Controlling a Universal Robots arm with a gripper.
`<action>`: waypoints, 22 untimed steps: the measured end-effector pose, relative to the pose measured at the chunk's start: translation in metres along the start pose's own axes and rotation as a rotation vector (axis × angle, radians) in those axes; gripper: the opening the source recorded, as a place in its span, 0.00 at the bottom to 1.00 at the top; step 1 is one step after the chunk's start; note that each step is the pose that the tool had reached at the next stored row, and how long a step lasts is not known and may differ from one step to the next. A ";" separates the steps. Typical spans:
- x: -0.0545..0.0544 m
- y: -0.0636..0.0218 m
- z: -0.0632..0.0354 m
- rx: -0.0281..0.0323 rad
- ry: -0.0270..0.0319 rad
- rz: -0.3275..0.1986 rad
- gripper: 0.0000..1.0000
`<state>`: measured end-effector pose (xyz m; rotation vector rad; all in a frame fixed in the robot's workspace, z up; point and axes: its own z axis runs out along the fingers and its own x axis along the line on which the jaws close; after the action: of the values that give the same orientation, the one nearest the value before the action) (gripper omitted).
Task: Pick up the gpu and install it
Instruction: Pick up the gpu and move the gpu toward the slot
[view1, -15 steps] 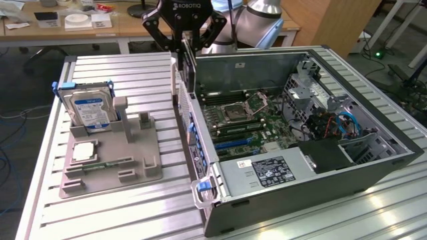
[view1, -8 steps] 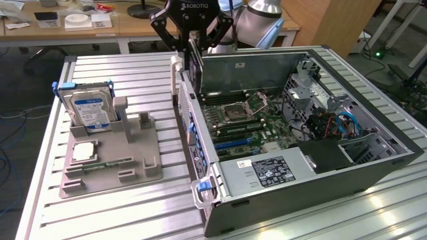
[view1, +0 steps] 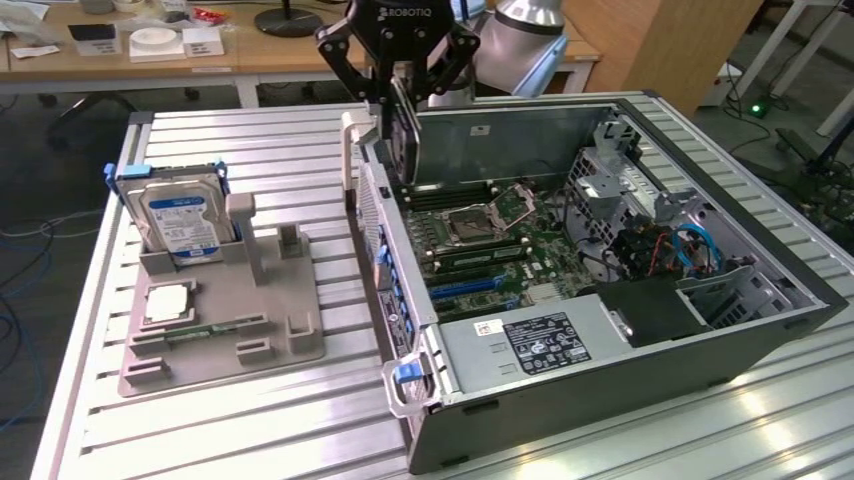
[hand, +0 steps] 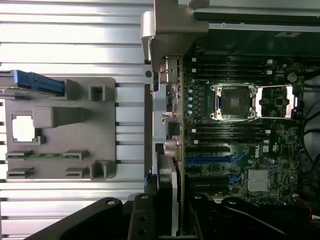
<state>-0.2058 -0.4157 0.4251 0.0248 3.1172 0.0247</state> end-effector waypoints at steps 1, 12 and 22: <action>-0.001 0.0000 0.0000 0.0000 -0.0001 0.000 0.28; -0.016 0.0003 0.0004 0.0001 0.0000 0.000 0.28; -0.031 0.0005 0.0008 0.0000 0.0000 0.000 0.28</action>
<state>-0.1752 -0.4157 0.4250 0.0248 3.1172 0.0247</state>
